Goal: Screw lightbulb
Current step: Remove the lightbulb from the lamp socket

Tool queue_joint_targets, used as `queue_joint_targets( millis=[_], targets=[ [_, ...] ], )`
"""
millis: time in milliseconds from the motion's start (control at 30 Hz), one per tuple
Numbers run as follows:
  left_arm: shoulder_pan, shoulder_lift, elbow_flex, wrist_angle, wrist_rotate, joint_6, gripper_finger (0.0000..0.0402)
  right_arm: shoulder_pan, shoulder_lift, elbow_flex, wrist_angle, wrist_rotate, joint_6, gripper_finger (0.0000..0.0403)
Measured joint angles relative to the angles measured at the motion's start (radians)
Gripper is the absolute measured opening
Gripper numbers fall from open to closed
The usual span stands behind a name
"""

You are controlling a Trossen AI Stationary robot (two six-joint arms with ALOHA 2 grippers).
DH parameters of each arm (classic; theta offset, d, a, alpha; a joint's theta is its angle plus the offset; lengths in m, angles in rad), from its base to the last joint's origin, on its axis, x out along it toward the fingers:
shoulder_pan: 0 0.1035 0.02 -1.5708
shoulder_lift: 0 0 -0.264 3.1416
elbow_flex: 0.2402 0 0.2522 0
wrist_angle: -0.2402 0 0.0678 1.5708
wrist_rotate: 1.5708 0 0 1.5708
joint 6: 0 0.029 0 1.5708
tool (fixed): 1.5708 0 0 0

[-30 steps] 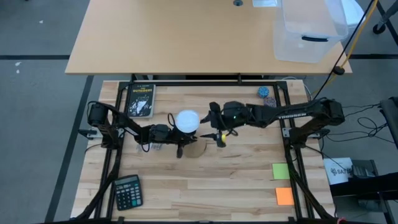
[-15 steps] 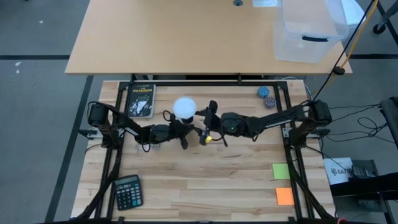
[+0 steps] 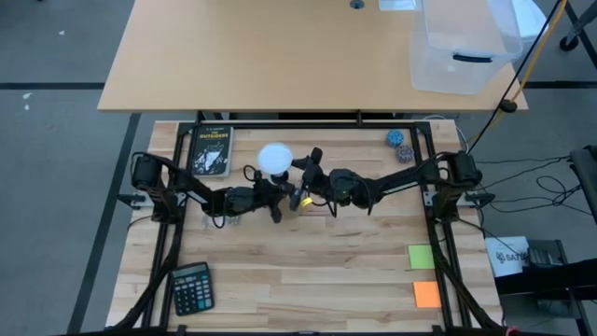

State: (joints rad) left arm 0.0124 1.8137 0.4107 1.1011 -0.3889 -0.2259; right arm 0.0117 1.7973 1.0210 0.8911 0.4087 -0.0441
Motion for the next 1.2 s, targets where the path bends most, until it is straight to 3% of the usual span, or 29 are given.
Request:
queue_joint_targets(
  millis=[200, 533, 933, 1200],
  targets=[
    [0.0, 0.0, 0.0, 0.0, 0.0, -0.001, 0.0033, -0.038, 0.0, 0.018, -0.03, -0.102, 0.04, 0.0242],
    [0.0, 0.0, -0.001, 0.0, 0.008, 0.006, 0.0033, -0.048, 0.001, 0.05, -0.064, -0.157, 0.0, 0.015],
    [0.003, 0.0, -0.003, 0.002, 0.091, 0.051, 0.0033, -0.099, 0.001, 0.051, -0.075, -0.37, -0.017, 0.0154],
    [0.004, -0.001, -0.003, 0.004, 0.16, 0.097, 0.0033, -0.156, 0.001, 0.051, -0.08, -0.583, -0.04, 0.0152]
  ],
)
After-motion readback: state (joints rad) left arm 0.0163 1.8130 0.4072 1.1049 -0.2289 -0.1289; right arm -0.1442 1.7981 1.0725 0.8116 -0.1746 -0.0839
